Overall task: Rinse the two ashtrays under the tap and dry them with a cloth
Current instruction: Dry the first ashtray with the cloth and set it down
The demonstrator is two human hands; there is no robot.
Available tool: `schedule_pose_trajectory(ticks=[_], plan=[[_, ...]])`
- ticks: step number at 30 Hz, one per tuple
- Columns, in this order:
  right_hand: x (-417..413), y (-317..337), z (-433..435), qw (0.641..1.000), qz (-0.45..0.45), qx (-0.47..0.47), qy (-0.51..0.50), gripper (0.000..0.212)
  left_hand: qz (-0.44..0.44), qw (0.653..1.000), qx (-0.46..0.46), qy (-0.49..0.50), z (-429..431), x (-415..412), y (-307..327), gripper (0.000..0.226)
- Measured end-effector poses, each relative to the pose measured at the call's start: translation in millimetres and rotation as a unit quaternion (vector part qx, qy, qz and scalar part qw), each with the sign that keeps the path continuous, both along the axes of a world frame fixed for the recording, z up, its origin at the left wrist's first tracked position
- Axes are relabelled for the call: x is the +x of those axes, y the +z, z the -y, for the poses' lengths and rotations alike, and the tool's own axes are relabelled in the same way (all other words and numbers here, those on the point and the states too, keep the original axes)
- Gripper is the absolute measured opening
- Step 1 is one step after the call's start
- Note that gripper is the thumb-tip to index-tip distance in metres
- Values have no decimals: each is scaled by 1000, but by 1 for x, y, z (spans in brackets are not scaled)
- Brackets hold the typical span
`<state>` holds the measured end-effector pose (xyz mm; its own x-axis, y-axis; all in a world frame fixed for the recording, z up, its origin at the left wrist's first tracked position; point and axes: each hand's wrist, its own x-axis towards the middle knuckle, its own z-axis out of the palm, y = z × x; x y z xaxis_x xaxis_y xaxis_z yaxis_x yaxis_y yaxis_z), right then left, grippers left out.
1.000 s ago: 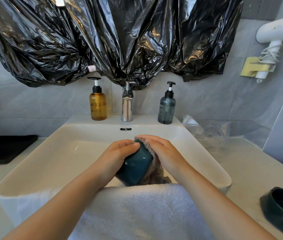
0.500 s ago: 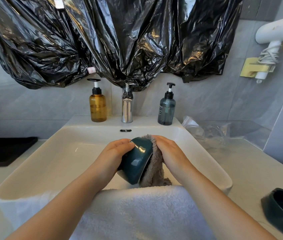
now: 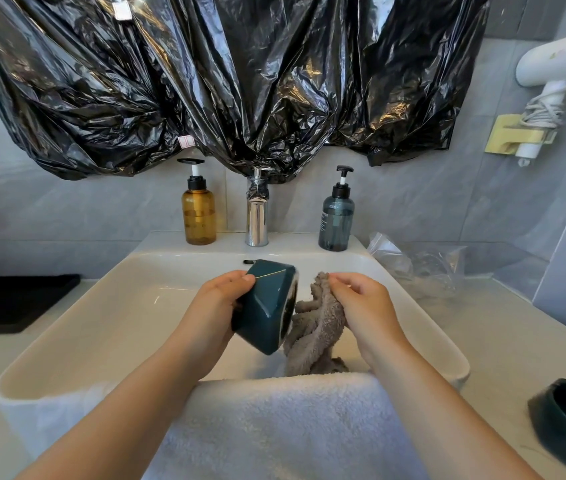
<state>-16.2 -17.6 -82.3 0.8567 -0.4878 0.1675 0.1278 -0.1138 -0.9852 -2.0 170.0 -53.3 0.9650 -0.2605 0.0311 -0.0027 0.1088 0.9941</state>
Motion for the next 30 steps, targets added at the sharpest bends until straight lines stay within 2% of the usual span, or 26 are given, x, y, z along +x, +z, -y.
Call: schedule_pose_trajectory(ticks=[4,7,10,14,18,21,24,28,30], plan=[[-7,9,-5,992,115,-13,-52,5,-57,996,-56,31,-1,-3,4,28],[-16,17,-12,982,182,-39,-35,9,-84,993,-73,48,6,-3,4,23],[-23,22,-19,974,205,-88,24,14,-102,992,-56,54,15,-1,0,30],[-21,17,-28,966,143,-174,129,19,-78,995,-3,61,17,1,-5,26],[-18,16,-32,963,134,-177,151,19,-84,994,8,71,14,1,-7,27],[-16,14,-32,964,136,-189,127,18,-85,994,13,69,17,1,-6,29],[-13,15,-26,979,113,-143,95,17,-92,994,5,65,17,-2,-4,30],[-7,15,-18,994,44,-31,97,15,-94,993,-71,31,13,-8,-3,31],[-7,13,-17,994,25,-16,101,15,-91,990,-103,33,11,-9,-2,31]])
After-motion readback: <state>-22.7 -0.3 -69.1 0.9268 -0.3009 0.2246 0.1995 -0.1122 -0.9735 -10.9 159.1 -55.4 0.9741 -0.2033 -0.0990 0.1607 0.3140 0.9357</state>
